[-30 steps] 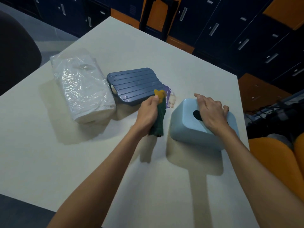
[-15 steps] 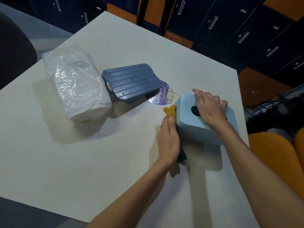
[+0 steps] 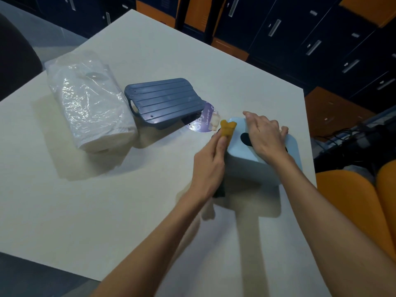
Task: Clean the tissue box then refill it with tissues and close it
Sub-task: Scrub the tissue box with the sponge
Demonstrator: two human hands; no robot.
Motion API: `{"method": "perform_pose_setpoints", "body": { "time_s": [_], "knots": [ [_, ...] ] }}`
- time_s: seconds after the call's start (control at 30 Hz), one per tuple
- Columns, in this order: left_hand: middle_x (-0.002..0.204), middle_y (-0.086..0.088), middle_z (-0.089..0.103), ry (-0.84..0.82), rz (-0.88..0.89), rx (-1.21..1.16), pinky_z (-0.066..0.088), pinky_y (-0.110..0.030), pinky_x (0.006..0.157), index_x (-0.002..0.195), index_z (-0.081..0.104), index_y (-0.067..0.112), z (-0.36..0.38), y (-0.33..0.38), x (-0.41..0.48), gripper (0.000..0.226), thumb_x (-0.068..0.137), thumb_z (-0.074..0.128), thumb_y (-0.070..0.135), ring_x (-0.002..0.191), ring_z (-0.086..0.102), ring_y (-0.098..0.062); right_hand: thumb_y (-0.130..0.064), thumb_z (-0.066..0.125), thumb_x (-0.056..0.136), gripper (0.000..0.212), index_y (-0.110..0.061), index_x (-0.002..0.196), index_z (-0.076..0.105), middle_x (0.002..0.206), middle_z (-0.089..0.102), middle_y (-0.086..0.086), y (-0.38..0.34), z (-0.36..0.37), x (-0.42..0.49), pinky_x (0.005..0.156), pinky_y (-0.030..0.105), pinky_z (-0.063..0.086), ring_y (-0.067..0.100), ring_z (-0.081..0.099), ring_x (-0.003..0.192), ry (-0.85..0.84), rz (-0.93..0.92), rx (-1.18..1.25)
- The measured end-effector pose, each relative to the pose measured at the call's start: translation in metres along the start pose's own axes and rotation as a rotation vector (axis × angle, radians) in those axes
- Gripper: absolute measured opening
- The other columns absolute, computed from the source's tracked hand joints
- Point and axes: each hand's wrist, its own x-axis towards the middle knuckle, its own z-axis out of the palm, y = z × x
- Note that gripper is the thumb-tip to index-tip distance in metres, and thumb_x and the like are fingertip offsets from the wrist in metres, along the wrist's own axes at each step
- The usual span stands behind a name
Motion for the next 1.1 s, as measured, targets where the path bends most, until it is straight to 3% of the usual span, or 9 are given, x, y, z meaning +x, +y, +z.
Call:
{"method": "perform_pose_setpoints", "body": {
  "time_s": [0.27,0.5,0.6,0.67,0.77,0.83,0.93,1.0,1.1],
  "knots": [
    [0.142,-0.01,0.05,-0.185,0.495,0.31,0.029,-0.034,0.117,0.126,0.059,-0.002,0.002,-0.033,-0.036,0.04,0.101,0.039,0.023,0.144,0.028,-0.025,-0.043,0.01,0.101,0.05,-0.032,0.135,0.045,0.134,0.053,0.005,-0.001,-0.003,-0.003,0.106,0.052,0.014,0.03,0.038,0.124,0.006,0.005,0.026],
    [0.133,0.007,0.051,0.168,0.264,0.085,0.029,-0.024,0.114,0.13,0.057,0.003,0.025,-0.018,0.004,0.032,0.099,0.047,0.002,0.134,0.032,0.01,-0.046,0.006,0.098,0.054,-0.027,0.127,0.047,0.125,0.055,0.01,0.0,0.002,0.005,0.105,0.06,0.019,0.033,0.042,0.118,0.055,0.156,-0.041],
    [0.142,0.0,0.046,0.107,0.346,0.158,0.023,-0.029,0.118,0.13,0.056,0.001,0.034,-0.026,-0.016,0.034,0.098,0.048,0.0,0.144,0.025,-0.012,-0.046,0.006,0.098,0.057,-0.026,0.128,0.049,0.124,0.056,0.011,0.0,0.003,0.007,0.103,0.057,0.021,0.032,0.043,0.118,0.06,0.2,-0.064],
    [0.142,-0.002,0.049,0.012,0.35,0.176,0.028,-0.025,0.116,0.132,0.055,0.004,0.029,-0.035,-0.041,0.035,0.098,0.048,0.003,0.141,0.032,-0.011,-0.046,0.006,0.098,0.057,-0.025,0.129,0.049,0.125,0.055,0.011,-0.002,0.003,0.008,0.103,0.056,0.019,0.032,0.042,0.119,0.038,0.215,-0.059],
    [0.101,0.009,0.069,0.167,0.099,0.143,0.049,-0.025,0.086,0.113,0.067,0.015,0.007,-0.032,-0.048,0.023,0.101,0.048,0.016,0.093,0.057,0.015,-0.047,0.008,0.097,0.057,-0.025,0.131,0.048,0.128,0.054,0.013,0.0,-0.011,0.012,0.103,0.054,0.021,0.035,0.043,0.119,-0.037,0.229,0.045],
    [0.074,0.016,0.059,0.404,-0.04,0.058,0.042,-0.026,0.07,0.088,0.062,0.018,-0.013,-0.026,-0.029,0.022,0.102,0.045,0.02,0.069,0.051,0.009,-0.049,0.01,0.098,0.057,-0.025,0.136,0.045,0.133,0.051,0.015,0.004,-0.026,0.017,0.103,0.051,0.026,0.036,0.043,0.121,-0.054,0.203,0.134],
    [0.066,0.014,0.052,0.584,-0.098,-0.021,0.039,-0.026,0.068,0.075,0.053,0.023,-0.04,-0.021,0.007,0.03,0.103,0.042,0.025,0.064,0.046,0.002,-0.047,0.01,0.098,0.053,-0.025,0.131,0.046,0.125,0.057,0.014,0.011,-0.03,0.015,0.101,0.049,0.027,0.033,0.048,0.114,-0.06,0.047,0.066],
    [0.07,0.012,0.053,0.545,-0.107,0.003,0.04,-0.031,0.071,0.079,0.056,0.019,-0.042,-0.026,0.02,0.031,0.103,0.04,0.03,0.07,0.048,-0.008,-0.044,0.011,0.099,0.05,-0.024,0.124,0.049,0.115,0.062,0.013,0.014,-0.018,0.012,0.095,0.046,0.028,0.031,0.051,0.105,-0.052,-0.027,0.005],
    [0.08,0.007,0.057,0.295,-0.15,0.163,0.034,-0.029,0.072,0.092,0.057,0.009,-0.02,-0.025,0.031,0.034,0.105,0.035,0.031,0.08,0.047,-0.017,-0.044,0.013,0.1,0.051,-0.021,0.121,0.053,0.111,0.064,0.012,0.016,-0.009,0.012,0.092,0.044,0.028,0.031,0.052,0.103,0.002,-0.015,-0.006]
  ]
}}
